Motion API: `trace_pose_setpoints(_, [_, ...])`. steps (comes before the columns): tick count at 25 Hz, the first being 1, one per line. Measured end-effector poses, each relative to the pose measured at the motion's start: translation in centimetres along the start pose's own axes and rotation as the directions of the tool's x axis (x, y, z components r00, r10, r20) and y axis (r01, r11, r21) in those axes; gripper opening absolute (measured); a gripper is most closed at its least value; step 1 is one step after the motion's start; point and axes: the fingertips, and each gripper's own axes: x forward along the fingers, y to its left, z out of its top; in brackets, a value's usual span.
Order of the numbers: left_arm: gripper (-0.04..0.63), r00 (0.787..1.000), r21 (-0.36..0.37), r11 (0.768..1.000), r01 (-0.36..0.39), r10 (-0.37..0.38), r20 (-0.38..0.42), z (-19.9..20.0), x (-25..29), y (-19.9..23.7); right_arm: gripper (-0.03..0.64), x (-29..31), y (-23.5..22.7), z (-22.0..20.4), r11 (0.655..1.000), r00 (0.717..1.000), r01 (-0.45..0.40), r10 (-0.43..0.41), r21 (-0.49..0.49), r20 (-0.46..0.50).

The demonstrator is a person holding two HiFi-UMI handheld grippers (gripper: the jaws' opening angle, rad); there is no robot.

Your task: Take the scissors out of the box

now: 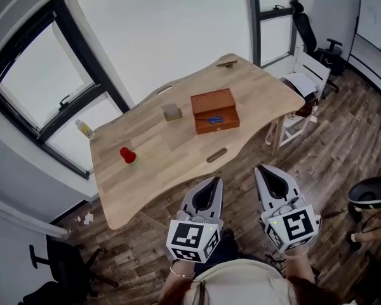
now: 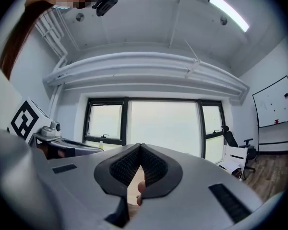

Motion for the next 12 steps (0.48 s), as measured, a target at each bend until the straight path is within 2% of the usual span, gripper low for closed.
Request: trace_pose_setpoints(12, [0.02, 0.999, 0.004, 0.999, 0.034, -0.034, 0.004, 0.5, 3.8, 4.1, 0.028, 6.3, -1.3, -0.3, 1.0, 1.0, 0.011, -0.011, 0.021, -0.009])
